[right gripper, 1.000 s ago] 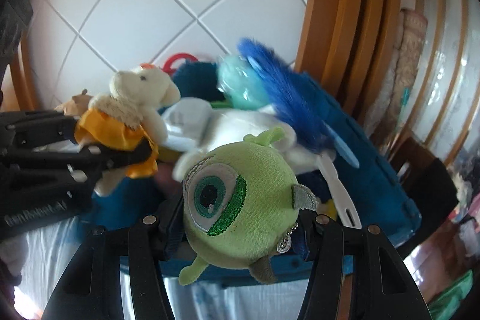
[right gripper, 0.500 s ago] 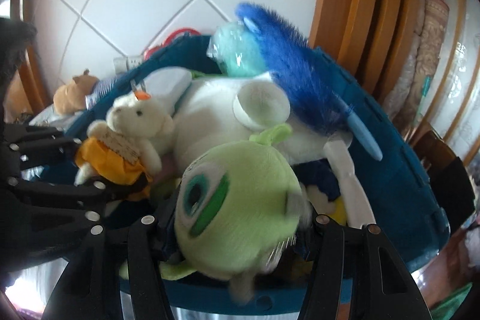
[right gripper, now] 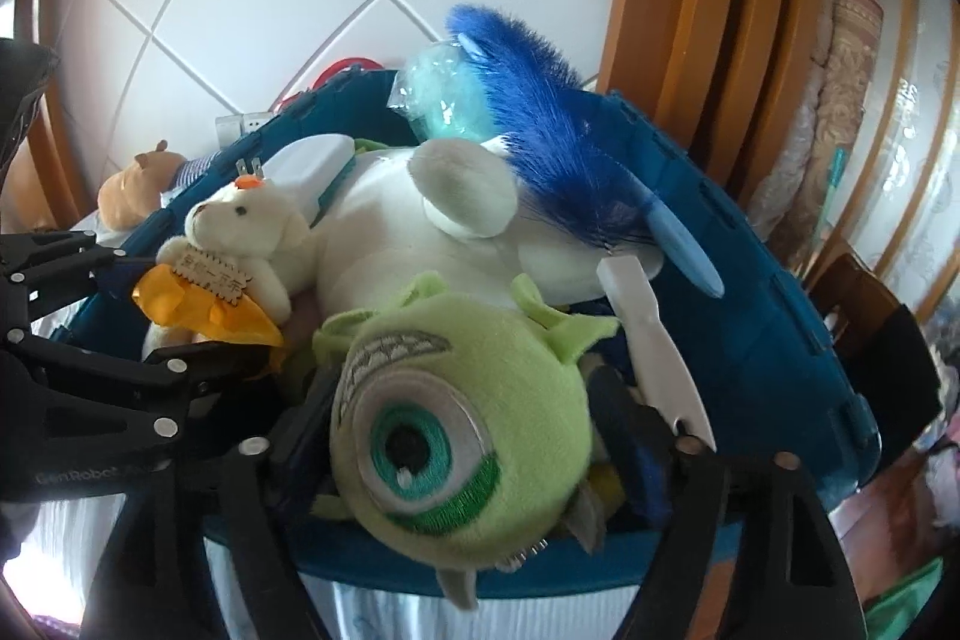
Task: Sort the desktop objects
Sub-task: 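Lower the teddy bear into the blue crate with the left gripper while the right lowers the green plush, then open both grippers and withdraw them from the blue crate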
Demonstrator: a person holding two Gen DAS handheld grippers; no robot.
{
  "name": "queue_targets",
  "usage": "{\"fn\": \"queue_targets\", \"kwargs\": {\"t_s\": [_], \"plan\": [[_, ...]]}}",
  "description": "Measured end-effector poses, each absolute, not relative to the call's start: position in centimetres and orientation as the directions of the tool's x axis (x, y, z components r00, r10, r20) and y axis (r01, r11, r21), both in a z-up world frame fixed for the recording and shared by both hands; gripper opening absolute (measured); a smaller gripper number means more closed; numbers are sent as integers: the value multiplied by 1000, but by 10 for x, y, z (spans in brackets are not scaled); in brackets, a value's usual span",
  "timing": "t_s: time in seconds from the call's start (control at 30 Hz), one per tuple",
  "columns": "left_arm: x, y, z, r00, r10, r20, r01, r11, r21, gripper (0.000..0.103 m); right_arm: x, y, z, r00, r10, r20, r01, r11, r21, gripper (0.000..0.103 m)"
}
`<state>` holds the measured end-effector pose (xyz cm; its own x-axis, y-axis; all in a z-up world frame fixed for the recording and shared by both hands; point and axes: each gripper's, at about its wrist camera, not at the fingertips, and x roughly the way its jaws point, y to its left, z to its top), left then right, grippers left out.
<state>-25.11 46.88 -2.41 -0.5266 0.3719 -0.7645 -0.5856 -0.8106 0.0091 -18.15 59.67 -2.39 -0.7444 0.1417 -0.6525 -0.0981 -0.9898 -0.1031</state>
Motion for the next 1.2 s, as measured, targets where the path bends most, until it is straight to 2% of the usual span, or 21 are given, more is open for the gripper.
{"fn": "queue_targets", "kwargs": {"t_s": [0.07, 0.27, 0.5, 0.53, 0.57, 0.73, 0.83, 0.97, 1.2], "plan": [[-249, 467, -22, -532, 373, -760, -584, -812, 10, 70, -178, 599, -22, -750, 145, -646, -105, -989, -99, 90], [-242, 461, -15, -564, 365, -741, -573, -819, 33, 70, -166, 599, -8, -776, 149, -613, -120, -989, -89, 96], [-229, 447, -8, -593, 362, -720, -560, -827, 45, 70, -143, 593, 7, -802, 170, -573, -138, -986, -99, 96], [-227, 445, -8, -593, 364, -718, -559, -828, 42, 70, -140, 592, 8, -800, 181, -571, -146, -984, -107, 93], [-226, 444, -8, -592, 366, -718, -559, -828, 38, 70, -136, 592, 8, -798, 198, -570, -158, -980, -119, 84], [-223, 444, -10, -585, 373, -721, -566, -824, 32, 70, -131, 595, 8, -772, 230, -593, -187, -973, -134, 57], [-222, 445, -11, -580, 375, -723, -569, -822, 30, 70, -140, 599, 4, -763, 195, -617, -168, -981, -103, 48], [-224, 443, -12, -581, 370, -725, -562, -827, 28, 70, -167, 599, -6, -758, 100, -645, -108, -994, -27, 48], [-222, 442, -9, -587, 372, -719, -555, -832, 23, 70, -192, 592, -4, -773, 100, -627, -94, -995, -44, 50]]}}
